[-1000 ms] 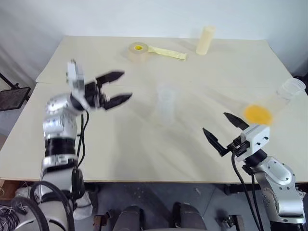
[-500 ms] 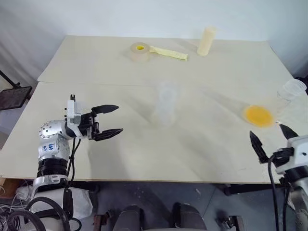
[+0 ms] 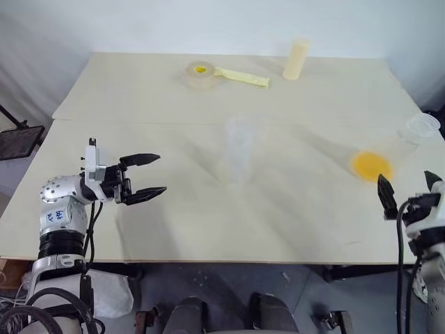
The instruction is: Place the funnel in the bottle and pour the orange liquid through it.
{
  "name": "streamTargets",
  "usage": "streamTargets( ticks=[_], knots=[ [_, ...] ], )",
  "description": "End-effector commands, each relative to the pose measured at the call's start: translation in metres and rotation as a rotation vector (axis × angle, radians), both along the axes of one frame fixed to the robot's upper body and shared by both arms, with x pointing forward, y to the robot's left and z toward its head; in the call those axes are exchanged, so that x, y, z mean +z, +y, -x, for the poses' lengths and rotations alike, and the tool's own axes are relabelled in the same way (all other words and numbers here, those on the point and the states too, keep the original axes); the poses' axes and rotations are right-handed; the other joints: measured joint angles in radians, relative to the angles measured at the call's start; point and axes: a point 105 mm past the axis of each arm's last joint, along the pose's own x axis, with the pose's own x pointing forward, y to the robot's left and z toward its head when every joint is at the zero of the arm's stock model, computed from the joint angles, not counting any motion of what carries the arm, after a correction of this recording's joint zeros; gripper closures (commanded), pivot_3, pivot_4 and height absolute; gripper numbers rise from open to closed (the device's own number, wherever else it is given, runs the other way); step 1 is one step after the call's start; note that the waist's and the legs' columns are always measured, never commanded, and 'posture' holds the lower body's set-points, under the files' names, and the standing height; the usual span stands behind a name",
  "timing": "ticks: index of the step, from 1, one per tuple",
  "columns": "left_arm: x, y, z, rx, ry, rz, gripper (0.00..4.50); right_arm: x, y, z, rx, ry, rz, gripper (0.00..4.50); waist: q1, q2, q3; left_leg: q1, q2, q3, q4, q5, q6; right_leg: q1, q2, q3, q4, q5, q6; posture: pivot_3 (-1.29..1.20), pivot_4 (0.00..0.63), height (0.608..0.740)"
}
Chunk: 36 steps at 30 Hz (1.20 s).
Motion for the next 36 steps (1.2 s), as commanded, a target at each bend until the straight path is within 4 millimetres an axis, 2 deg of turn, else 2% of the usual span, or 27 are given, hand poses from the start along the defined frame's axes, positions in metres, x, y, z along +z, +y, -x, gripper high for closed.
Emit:
streamTargets(
  ticks=[1,9,17,24,31,32,34,36],
  knots=[
    [0.008,-0.003,0.008,-0.035,-0.047,0.004,0.02,0.009,-0.008,-0.009,-0.030,-0.015,0.027,0.00,0.001,0.000,0.000,0.000,0.000,0.000,0.000,0.000,0.000,0.000,0.000,-0.001,0.000,0.000,0.000,0.00,0.150,0.740],
    [0.006,-0.006,0.014,-0.017,-0.046,0.025,0.02,0.023,-0.020,-0.046,-0.103,-0.076,0.005,0.00,-0.009,0.000,0.000,0.000,0.000,0.000,-0.001,0.000,0.000,0.000,0.000,-0.001,0.001,0.000,0.000,0.00,0.150,0.740],
    [0.005,-0.007,0.018,-0.006,-0.046,0.034,0.02,0.030,-0.020,-0.062,-0.130,-0.110,0.039,0.00,-0.018,0.000,0.000,0.000,0.001,-0.001,-0.002,0.000,0.000,0.000,0.000,-0.001,0.001,0.000,0.000,0.00,0.150,0.740],
    [0.006,-0.011,0.017,-0.006,-0.046,0.044,0.02,0.036,-0.031,-0.087,-0.162,-0.133,0.027,0.00,-0.020,0.000,0.000,0.000,0.001,-0.001,-0.002,0.000,0.000,-0.001,0.000,-0.001,0.000,0.000,0.000,0.00,0.150,0.740],
    [0.006,-0.011,0.019,0.004,-0.049,0.046,0.02,0.038,-0.039,-0.103,-0.189,-0.142,0.025,0.00,-0.028,0.000,0.000,0.000,0.002,0.000,-0.003,0.000,0.000,-0.001,0.000,-0.002,0.000,0.000,0.000,0.00,0.150,0.740],
    [0.006,-0.011,0.019,0.006,-0.050,0.047,0.00,0.037,-0.039,-0.104,-0.190,-0.139,0.024,0.32,-0.030,0.000,0.000,0.000,0.003,0.000,-0.003,0.000,0.000,-0.001,0.000,-0.002,0.000,0.000,0.000,0.00,0.150,0.740],
    [0.007,-0.011,0.020,0.009,-0.051,0.047,0.00,0.037,-0.038,-0.106,-0.183,-0.147,0.027,0.62,-0.035,0.000,0.000,-0.001,0.004,-0.001,-0.004,0.000,0.000,-0.001,0.000,-0.002,0.000,0.000,0.000,0.00,0.150,0.740],
    [0.007,-0.011,0.020,0.009,-0.051,0.047,0.00,0.040,-0.036,-0.106,-0.175,-0.164,0.030,1.20,-0.039,0.001,0.000,-0.001,0.004,-0.001,-0.004,0.000,0.000,-0.001,0.000,-0.002,0.000,0.000,0.000,0.00,0.150,0.740]
  ],
)
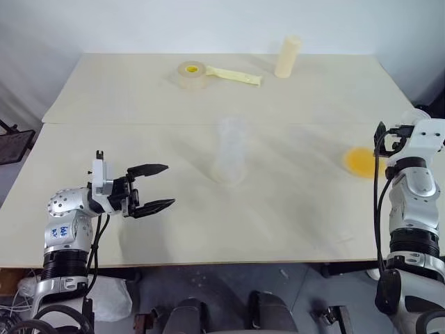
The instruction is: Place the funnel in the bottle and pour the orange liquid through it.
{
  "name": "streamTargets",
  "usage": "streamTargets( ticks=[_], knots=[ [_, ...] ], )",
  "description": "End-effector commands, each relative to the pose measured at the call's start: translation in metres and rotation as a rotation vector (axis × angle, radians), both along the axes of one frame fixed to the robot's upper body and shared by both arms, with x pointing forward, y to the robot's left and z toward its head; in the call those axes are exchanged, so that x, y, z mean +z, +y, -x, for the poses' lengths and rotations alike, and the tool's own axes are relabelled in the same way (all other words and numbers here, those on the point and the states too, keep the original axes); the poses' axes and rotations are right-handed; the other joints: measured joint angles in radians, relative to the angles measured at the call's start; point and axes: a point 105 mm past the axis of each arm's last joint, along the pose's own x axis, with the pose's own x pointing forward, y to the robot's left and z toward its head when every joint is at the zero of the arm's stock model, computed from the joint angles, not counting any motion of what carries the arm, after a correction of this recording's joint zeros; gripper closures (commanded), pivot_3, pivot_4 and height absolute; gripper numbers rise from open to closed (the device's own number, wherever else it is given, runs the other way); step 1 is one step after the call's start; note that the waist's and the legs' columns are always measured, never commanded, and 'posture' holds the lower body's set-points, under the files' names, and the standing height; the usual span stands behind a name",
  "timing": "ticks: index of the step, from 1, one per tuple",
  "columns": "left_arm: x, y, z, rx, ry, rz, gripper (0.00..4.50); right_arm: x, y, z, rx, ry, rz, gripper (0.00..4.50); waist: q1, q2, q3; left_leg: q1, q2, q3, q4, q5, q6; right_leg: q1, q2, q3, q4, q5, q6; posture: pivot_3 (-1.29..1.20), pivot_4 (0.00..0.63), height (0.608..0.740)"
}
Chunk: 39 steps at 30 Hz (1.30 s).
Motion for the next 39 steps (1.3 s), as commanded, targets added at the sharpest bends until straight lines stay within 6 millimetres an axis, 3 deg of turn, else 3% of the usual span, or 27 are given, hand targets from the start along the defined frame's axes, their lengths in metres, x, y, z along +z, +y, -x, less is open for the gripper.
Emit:
streamTargets(
  ticks=[1,3,13,16,19,21,25,33,39],
  knots=[
    [0.010,0.002,0.004,0.001,-0.041,0.021,0.00,0.021,-0.006,0.005,-0.021,-0.078,0.041,1.51,-0.003,0.000,0.000,0.000,0.000,0.000,0.000,0.000,0.000,0.000,0.000,0.000,0.000,0.000,0.000,0.00,0.150,0.740],
    [0.010,0.002,0.004,-0.002,-0.042,0.022,0.00,0.025,-0.005,0.006,-0.019,-0.096,0.043,2.03,-0.004,0.000,0.000,0.000,0.001,0.000,0.000,0.000,0.000,0.000,0.000,0.000,0.000,0.000,0.000,0.00,0.150,0.740],
    [0.011,0.001,0.004,-0.026,-0.044,0.027,0.00,0.049,0.035,0.014,0.120,-0.165,0.095,2.03,-0.007,0.002,0.001,0.000,0.002,-0.001,-0.002,0.000,0.000,-0.001,0.000,0.000,-0.001,0.000,0.000,0.00,0.150,0.740],
    [0.013,-0.001,0.002,-0.036,-0.052,0.035,0.00,0.063,0.083,0.018,0.264,-0.161,0.205,2.03,-0.006,0.002,0.001,0.000,0.002,-0.001,-0.002,0.000,0.000,-0.001,0.000,0.001,0.000,0.000,0.000,0.00,0.150,0.740],
    [0.017,-0.002,-0.002,-0.032,-0.070,0.050,0.00,0.072,0.114,0.022,0.343,-0.172,0.243,2.03,-0.004,0.002,0.001,0.000,0.002,-0.001,-0.002,0.000,0.000,-0.002,0.000,0.001,-0.001,0.000,0.000,0.00,0.150,0.740],
    [0.021,-0.003,-0.007,-0.021,-0.093,0.068,0.00,0.080,0.145,0.025,0.411,-0.186,0.313,2.03,-0.003,0.002,0.001,0.000,0.002,-0.001,-0.002,0.000,0.000,-0.002,0.000,0.000,0.000,0.000,0.000,0.00,0.150,0.740],
    [0.026,-0.001,-0.014,-0.006,-0.111,0.092,0.00,0.087,0.187,0.027,0.480,-0.196,0.486,2.03,-0.004,0.002,0.001,0.000,-0.002,-0.001,-0.002,0.000,0.000,-0.002,0.000,0.000,0.000,0.000,0.000,0.00,0.150,0.740],
    [0.041,0.012,-0.026,0.065,-0.135,0.208,0.00,0.097,0.246,0.030,0.561,-0.278,0.832,2.03,-0.008,0.002,0.001,-0.001,-0.004,-0.001,-0.002,0.000,0.000,-0.003,0.000,0.000,0.000,0.000,0.000,0.00,0.150,0.740],
    [0.036,0.014,-0.024,0.063,-0.127,0.199,0.00,0.102,0.278,0.032,0.568,-0.322,1.038,2.03,-0.008,0.002,0.001,-0.001,-0.004,-0.003,-0.002,0.000,0.000,-0.003,0.000,-0.001,0.000,0.000,0.000,0.00,0.150,0.740]
  ],
)
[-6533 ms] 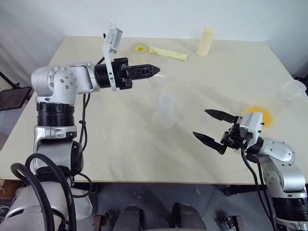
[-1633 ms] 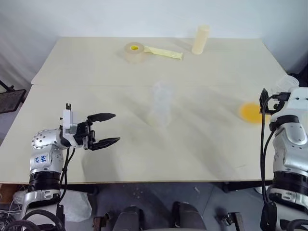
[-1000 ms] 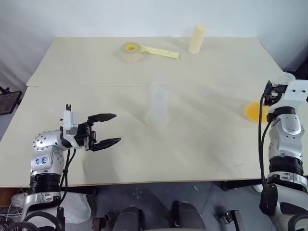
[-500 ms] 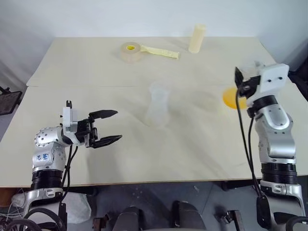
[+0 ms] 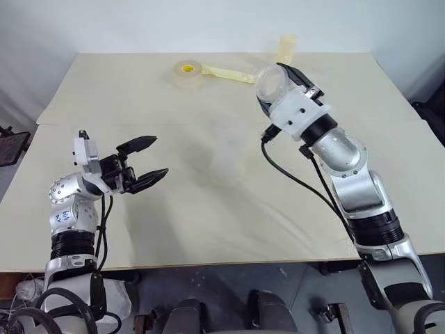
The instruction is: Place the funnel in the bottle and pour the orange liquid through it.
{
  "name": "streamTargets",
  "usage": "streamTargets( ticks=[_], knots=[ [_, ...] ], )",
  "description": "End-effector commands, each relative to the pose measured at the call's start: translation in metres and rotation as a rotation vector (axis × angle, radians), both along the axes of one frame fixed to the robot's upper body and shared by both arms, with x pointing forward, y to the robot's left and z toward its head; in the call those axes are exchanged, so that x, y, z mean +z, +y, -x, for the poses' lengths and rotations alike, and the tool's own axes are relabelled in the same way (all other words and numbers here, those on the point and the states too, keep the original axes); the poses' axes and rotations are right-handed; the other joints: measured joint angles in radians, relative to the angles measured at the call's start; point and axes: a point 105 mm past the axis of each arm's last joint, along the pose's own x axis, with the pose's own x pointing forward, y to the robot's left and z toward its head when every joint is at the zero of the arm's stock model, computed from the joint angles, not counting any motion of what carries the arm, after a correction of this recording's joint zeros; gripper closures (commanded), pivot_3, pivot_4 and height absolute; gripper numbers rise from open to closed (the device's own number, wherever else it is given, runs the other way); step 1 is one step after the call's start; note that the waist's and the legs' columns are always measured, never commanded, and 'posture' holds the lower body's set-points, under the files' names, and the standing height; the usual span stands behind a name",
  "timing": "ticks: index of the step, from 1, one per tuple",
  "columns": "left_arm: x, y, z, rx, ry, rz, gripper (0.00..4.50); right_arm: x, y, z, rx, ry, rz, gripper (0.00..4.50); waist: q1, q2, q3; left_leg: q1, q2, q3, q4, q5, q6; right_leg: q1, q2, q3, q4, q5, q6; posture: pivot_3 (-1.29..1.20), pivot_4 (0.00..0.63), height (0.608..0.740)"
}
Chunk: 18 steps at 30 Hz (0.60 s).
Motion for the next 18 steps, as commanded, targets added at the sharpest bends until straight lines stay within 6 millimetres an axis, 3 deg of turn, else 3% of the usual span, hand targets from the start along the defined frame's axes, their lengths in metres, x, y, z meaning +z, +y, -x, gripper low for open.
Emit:
streamTargets(
  ticks=[1,11,18],
  knots=[
    [0.003,0.004,0.003,0.010,-0.027,0.012,0.00,0.013,0.020,0.010,0.024,-0.121,0.137,2.03,-0.001,0.000,0.000,0.000,0.000,0.000,0.000,0.000,0.000,0.000,0.000,0.000,0.000,0.000,0.000,0.00,0.150,0.740],
    [0.007,-0.005,0.005,-0.020,-0.043,0.021,0.00,0.004,0.034,0.006,-0.016,-0.245,0.367,2.03,-0.003,0.000,0.000,0.000,0.000,0.000,0.000,0.000,0.000,0.000,0.000,0.000,0.000,0.000,0.000,0.00,0.150,0.740],
    [0.009,-0.007,0.006,-0.025,-0.046,0.028,0.00,0.015,0.026,0.002,-0.064,-0.329,0.421,2.03,-0.004,0.000,0.000,0.000,0.000,0.000,-0.001,0.000,0.000,0.000,0.000,0.000,0.000,0.000,0.000,0.00,0.150,0.740]
  ],
)
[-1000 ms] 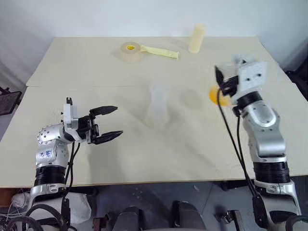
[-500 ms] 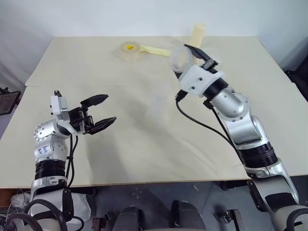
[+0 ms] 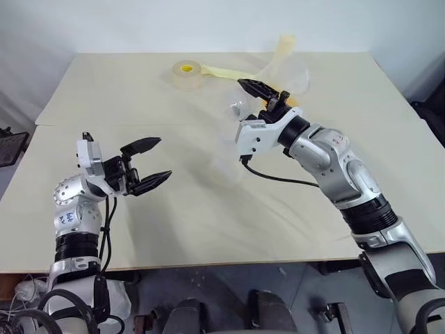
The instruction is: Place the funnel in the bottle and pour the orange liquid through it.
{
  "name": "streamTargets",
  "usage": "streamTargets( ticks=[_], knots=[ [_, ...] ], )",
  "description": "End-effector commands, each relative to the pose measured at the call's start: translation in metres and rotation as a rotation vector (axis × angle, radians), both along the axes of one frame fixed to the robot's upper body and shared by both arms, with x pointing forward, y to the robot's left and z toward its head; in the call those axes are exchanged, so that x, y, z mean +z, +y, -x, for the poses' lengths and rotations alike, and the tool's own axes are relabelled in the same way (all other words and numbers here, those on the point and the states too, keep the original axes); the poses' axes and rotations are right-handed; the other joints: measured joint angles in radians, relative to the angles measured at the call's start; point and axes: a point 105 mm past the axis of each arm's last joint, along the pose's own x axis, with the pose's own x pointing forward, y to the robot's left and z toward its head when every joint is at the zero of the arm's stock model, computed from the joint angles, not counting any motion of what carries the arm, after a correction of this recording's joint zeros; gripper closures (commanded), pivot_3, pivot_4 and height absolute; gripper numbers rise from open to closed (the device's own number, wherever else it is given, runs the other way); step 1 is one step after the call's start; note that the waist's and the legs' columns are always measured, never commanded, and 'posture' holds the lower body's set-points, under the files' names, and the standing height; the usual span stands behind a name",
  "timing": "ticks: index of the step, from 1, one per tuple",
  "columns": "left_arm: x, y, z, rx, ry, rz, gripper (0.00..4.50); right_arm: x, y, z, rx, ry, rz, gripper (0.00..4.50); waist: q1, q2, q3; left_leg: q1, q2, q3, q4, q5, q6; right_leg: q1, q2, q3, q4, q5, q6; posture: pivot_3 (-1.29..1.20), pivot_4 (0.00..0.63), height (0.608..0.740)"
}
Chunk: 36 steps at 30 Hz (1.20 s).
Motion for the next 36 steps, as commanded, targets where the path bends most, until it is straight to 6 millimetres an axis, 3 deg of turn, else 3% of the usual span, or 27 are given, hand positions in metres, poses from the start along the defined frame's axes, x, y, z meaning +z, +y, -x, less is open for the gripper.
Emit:
streamTargets(
  ticks=[1,36],
  knots=[
    [0.0088,0.0010,0.0034,-0.004,-0.038,0.009,0.00,0.0288,-0.0053,0.0053,-0.005,-0.118,-0.009,2.03,0.000,0.000,0.000,0.000,0.000,0.000,0.000,0.000,0.000,0.000,0.000,0.000,0.000,0.000,0.000,0.00,0.150,0.740],
    [0.0114,-0.0051,0.0034,-0.026,-0.044,0.019,0.00,0.0216,-0.0144,-0.0041,-0.046,-0.219,0.165,2.03,-0.002,0.000,0.000,0.000,0.001,0.000,-0.001,0.000,0.000,0.000,0.000,0.000,0.000,0.000,0.000,0.00,0.150,0.740]
  ],
)
